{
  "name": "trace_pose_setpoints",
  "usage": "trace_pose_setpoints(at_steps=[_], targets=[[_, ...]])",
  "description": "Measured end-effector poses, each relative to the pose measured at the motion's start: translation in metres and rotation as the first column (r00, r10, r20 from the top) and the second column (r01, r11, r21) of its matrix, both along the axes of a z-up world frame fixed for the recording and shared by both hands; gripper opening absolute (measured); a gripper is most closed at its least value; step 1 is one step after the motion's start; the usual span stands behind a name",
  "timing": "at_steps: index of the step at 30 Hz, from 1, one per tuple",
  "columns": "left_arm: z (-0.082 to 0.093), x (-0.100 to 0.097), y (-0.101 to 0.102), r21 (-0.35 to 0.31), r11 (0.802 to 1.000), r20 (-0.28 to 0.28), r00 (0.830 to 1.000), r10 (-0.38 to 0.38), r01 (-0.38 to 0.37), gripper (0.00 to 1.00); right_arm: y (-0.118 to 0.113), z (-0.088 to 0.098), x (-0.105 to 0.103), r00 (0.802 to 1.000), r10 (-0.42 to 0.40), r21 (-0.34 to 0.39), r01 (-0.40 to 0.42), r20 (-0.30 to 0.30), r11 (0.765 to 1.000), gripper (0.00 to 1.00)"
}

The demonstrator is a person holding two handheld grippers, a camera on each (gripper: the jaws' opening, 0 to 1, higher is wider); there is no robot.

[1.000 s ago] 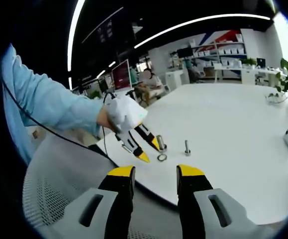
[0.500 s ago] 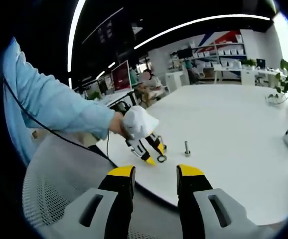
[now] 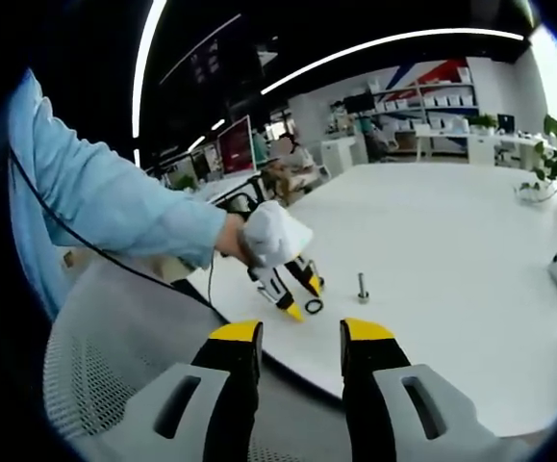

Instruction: Place the washer onto the threaded stud by aligning its center hole with the stud, sliding it down to the base, and recovering from edge contact or off-axis alignment until the washer reaches the visible bottom stop.

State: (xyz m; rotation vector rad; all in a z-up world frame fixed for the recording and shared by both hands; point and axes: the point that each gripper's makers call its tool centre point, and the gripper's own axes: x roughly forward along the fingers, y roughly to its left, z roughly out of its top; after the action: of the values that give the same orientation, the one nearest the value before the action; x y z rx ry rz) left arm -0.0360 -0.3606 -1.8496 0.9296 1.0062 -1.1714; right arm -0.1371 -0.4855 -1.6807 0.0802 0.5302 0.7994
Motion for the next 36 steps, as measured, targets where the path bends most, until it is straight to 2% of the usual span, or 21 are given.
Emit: trace_pose_setpoints(at_steps=[6, 12, 18, 24, 29, 36], targets=[[-0.0018, -0.0002, 0.0006, -0.006, 0.999, -0.047, 0.998, 0.04, -0.04, 0.32, -0.0002, -0.0003, -0.0002, 1.0, 0.0, -0.001, 0.0, -0.001, 1.0, 0.34], [-0.0021, 0.0016, -0.0018, -0.011, 0.998, -0.046, 0.997, 0.06, -0.061, 0.32, -0.0003, 0.0, -0.0002, 1.0, -0.001, 0.001, 0.001, -0.001, 1.0, 0.32], [-0.0019, -0.0028, -0.0081, -0.015, 0.999, -0.043, 0.998, 0.039, -0.04, 0.21, -0.0026, 0.0019, 0.0021, 1.0, -0.023, 0.011, 0.022, 0.007, 1.0, 0.32], [-0.0029, -0.001, -0.0053, -0.038, 0.996, -0.041, 0.996, 0.085, -0.086, 0.22, -0.0021, 0.0014, 0.0016, 1.0, -0.018, 0.008, 0.018, 0.005, 1.0, 0.32], [-0.0031, -0.0012, -0.0042, -0.048, 0.996, -0.042, 0.996, 0.079, -0.081, 0.24, -0.0022, 0.0012, 0.0017, 1.0, -0.018, 0.007, 0.018, 0.004, 1.0, 0.32], [-0.0033, -0.0008, -0.0068, -0.009, 0.994, -0.043, 0.993, 0.111, -0.112, 0.24, -0.0019, 0.0014, 0.0015, 1.0, -0.017, 0.009, 0.017, 0.004, 1.0, 0.32]])
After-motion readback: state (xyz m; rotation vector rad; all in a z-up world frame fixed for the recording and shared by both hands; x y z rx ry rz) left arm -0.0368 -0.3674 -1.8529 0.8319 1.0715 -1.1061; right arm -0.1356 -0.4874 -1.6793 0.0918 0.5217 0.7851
